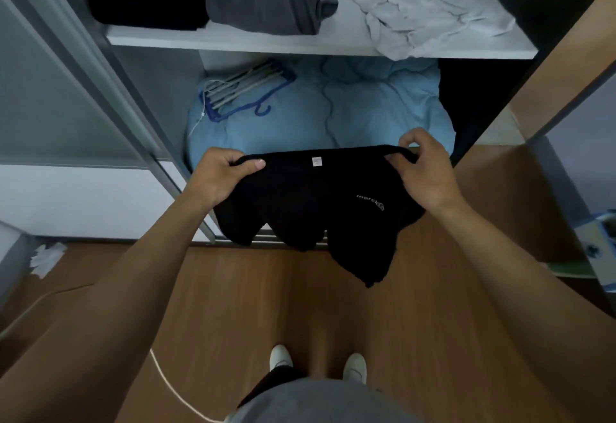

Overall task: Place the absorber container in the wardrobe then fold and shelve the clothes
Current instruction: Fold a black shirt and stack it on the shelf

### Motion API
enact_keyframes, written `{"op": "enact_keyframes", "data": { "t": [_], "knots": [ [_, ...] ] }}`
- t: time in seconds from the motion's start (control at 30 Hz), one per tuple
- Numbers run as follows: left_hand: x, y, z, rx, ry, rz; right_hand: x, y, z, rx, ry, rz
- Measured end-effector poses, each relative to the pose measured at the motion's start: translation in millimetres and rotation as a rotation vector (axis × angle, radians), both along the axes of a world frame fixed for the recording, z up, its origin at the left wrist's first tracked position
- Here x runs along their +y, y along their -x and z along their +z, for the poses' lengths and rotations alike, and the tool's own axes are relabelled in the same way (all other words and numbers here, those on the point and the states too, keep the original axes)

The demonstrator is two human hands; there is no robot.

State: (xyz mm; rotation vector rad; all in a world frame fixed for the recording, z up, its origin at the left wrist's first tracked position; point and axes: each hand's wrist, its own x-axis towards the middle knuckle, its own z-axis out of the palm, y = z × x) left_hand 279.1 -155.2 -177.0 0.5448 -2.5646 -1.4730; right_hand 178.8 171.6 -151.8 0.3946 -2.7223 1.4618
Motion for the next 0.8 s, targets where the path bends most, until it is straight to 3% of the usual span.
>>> {"op": "enact_keyframes", "data": {
  "t": [0.1,0.2,0.33,0.53,0.67,0.8],
  "knots": [
    [16,0,-7,-0.106,-0.016,-0.038,0,-1,-11,0.113,-0.254,-0.185],
    [41,1,-9,-0.139,-0.178,-0.030,-18,-15,-25,-0.004,-0.372,-0.166],
    [71,4,-10,-0.166,-0.423,-0.017,-48,-43,-41,-0.149,-0.143,-0.066],
    [98,4,-4,-0.226,-0.573,-0.122,-76,-72,-43,-0.292,0.154,0.042],
    [103,1,1,-0.185,-0.570,-0.097,-81,-77,-38,-0.338,0.246,0.082],
    [109,-3,4,-0.116,-0.386,-0.072,-82,-82,-35,-0.328,0.240,0.101]
  ]
}}
